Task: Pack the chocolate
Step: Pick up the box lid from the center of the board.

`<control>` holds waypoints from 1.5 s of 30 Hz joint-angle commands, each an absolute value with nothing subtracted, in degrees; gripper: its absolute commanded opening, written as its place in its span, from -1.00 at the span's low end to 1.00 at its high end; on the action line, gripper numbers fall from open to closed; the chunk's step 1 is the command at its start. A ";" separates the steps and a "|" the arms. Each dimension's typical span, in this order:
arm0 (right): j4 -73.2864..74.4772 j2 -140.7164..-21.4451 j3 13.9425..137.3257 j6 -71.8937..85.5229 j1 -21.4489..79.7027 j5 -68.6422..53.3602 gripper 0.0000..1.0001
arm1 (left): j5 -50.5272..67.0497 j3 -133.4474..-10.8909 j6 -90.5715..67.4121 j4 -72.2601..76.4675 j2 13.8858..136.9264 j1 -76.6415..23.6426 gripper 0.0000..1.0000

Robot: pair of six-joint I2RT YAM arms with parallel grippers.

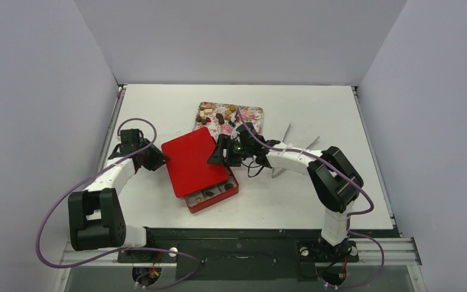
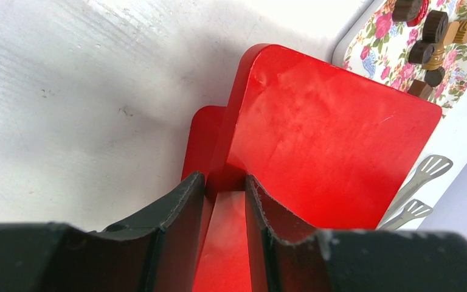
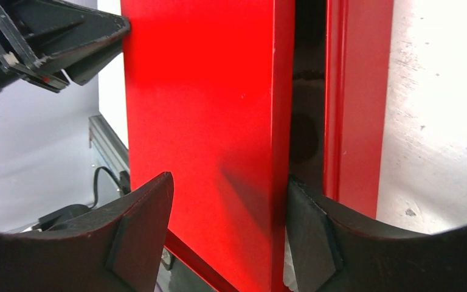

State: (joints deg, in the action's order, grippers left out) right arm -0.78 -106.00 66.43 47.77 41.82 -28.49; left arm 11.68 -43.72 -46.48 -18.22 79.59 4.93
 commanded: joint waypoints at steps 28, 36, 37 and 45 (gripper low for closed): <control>-31.18 -111.32 64.91 65.06 38.67 -49.84 -1.00 | 9.30 -49.41 -44.03 -35.35 68.84 4.08 -0.06; -32.82 -111.47 64.52 64.15 38.55 -56.22 -1.00 | 7.93 -50.19 -44.31 -37.69 66.19 6.55 0.28; -32.86 -111.45 64.56 63.98 38.53 -56.79 -1.00 | 8.05 -49.93 -44.61 -37.52 66.01 6.93 0.28; -26.20 -112.20 66.16 58.36 37.94 -57.64 -1.00 | 7.73 -47.19 -46.18 -37.26 63.73 8.58 0.20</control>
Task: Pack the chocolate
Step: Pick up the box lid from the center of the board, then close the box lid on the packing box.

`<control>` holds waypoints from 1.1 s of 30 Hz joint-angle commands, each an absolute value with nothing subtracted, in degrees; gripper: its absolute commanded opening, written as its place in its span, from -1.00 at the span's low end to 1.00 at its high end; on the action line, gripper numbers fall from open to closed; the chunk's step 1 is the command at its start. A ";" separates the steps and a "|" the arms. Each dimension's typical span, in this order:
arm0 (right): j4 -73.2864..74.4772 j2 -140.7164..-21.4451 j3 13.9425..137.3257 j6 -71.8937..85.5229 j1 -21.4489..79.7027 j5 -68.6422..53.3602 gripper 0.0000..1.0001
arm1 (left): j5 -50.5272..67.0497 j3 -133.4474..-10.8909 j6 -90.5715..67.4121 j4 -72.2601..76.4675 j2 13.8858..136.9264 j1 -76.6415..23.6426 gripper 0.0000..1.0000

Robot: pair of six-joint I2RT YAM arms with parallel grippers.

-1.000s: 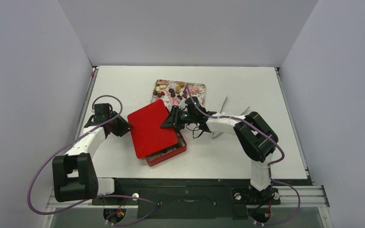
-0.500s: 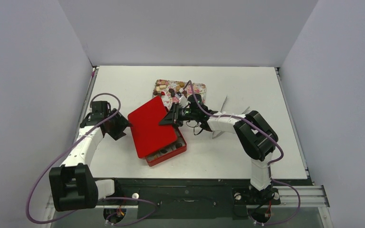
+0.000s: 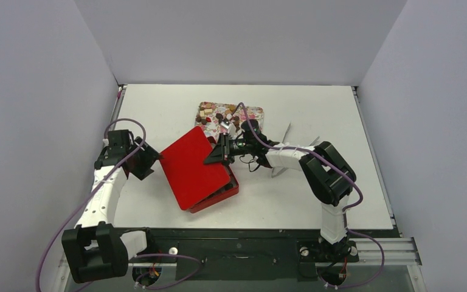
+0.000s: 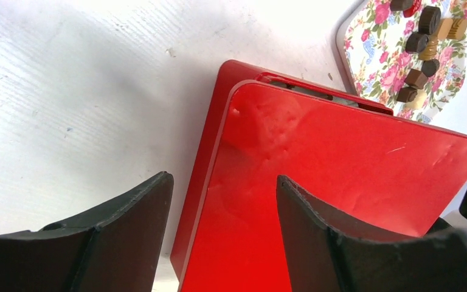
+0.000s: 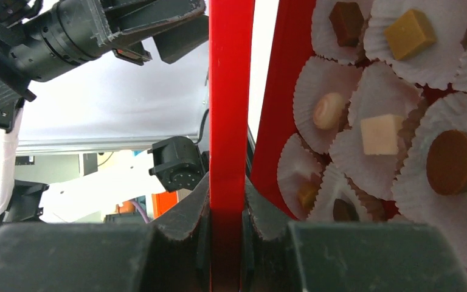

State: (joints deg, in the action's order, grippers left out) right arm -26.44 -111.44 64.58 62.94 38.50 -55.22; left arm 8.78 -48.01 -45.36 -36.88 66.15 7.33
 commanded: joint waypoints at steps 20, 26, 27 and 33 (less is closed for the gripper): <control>-23.85 -113.44 67.73 55.26 36.38 -54.78 -1.00 | 1.27 -35.93 -50.02 -35.33 62.01 9.44 -0.82; -24.90 -113.37 67.24 55.81 35.90 -54.34 -1.00 | 2.93 -35.37 -51.77 -31.94 65.59 5.33 -0.88; -24.89 -113.38 67.15 55.85 35.79 -54.46 -1.00 | 3.02 -35.63 -51.94 -31.32 66.23 4.82 -0.88; -24.96 -113.34 66.45 55.68 35.28 -54.28 -1.00 | 2.62 -37.96 -53.22 -30.42 69.44 0.76 -0.88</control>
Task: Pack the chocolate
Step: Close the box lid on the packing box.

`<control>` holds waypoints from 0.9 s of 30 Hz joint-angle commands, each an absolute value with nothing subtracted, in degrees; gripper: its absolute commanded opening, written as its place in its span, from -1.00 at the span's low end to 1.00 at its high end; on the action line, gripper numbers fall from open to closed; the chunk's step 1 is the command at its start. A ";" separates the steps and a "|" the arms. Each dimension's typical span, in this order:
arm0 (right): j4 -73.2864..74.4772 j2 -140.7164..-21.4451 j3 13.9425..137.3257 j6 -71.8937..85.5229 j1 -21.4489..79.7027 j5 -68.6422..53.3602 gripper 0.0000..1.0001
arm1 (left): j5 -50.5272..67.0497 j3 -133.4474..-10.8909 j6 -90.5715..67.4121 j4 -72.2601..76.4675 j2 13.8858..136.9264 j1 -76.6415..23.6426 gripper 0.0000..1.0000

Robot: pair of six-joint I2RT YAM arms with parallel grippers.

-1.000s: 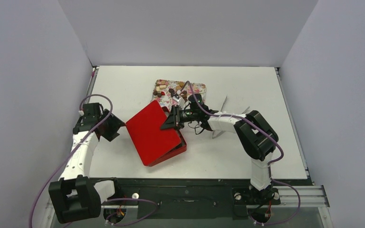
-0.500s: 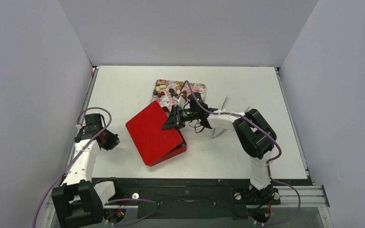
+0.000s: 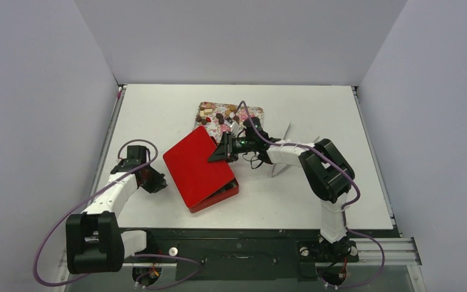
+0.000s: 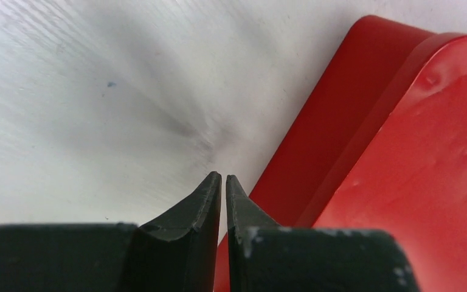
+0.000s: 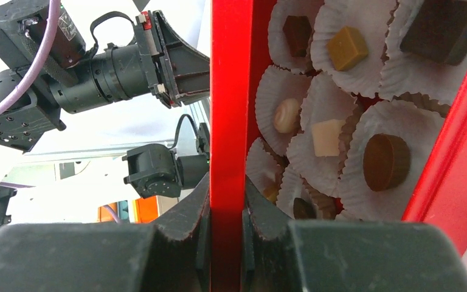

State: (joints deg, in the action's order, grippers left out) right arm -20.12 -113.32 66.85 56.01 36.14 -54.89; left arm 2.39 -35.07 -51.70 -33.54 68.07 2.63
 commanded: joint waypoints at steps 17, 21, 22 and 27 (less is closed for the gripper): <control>-16.54 -111.24 65.22 47.92 34.72 -50.41 -0.90 | 1.22 -39.97 -55.02 -29.70 71.67 -5.36 -0.89; -15.92 -110.72 64.67 47.33 34.56 -49.67 -0.77 | 0.95 -40.25 -54.97 -29.89 72.07 -5.64 -0.89; -15.63 -110.58 64.51 47.22 34.48 -49.55 -0.75 | 0.91 -40.25 -55.01 -29.93 72.11 -5.69 -0.89; -15.05 -110.22 64.17 46.55 34.34 -49.09 -0.70 | 0.56 -40.30 -54.91 -30.58 71.56 -5.94 -0.89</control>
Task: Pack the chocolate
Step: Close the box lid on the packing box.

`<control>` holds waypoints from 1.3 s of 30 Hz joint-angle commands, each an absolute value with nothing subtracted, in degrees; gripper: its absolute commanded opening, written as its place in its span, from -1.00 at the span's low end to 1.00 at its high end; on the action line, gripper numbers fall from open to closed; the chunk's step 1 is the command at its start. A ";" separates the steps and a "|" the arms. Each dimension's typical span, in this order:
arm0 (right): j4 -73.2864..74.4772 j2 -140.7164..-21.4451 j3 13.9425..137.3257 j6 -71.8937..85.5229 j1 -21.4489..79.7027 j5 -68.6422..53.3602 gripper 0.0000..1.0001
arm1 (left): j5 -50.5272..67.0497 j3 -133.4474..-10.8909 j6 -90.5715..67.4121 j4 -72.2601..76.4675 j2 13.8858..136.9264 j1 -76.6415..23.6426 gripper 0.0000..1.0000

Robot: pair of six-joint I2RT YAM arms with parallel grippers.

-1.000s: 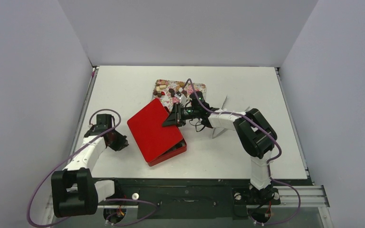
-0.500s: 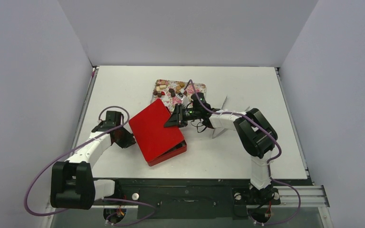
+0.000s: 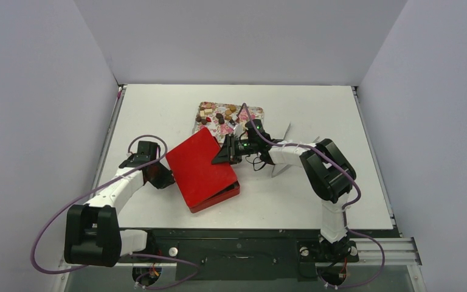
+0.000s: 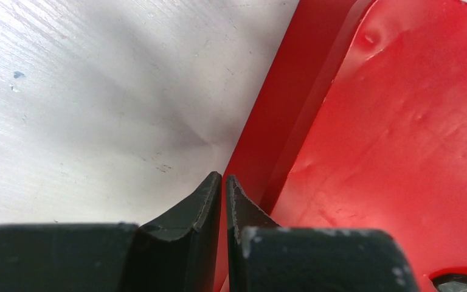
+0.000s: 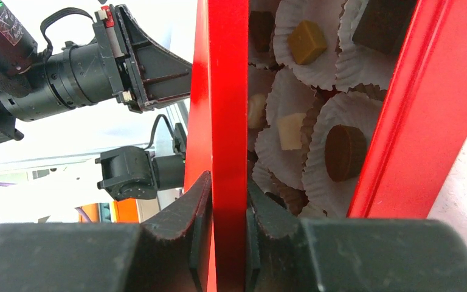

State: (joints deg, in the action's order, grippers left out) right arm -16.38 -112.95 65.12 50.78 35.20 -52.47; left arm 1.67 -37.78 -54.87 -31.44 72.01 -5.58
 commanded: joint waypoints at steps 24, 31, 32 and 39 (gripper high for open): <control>-14.42 -110.30 64.86 46.49 34.25 -48.69 -0.70 | -1.12 -39.46 -60.43 -40.40 55.78 -22.54 -0.88; -13.81 -110.24 64.92 46.24 34.15 -48.54 -0.70 | -3.14 -38.82 -62.78 -42.87 55.03 -27.02 -0.92; -13.76 -110.22 64.94 46.17 34.13 -48.48 -0.70 | -3.29 -38.42 -62.94 -42.97 54.23 -27.18 -0.92; -14.02 -110.47 65.06 46.45 34.08 -48.25 -0.70 | -3.09 -37.17 -64.06 -45.02 52.28 -29.20 -0.93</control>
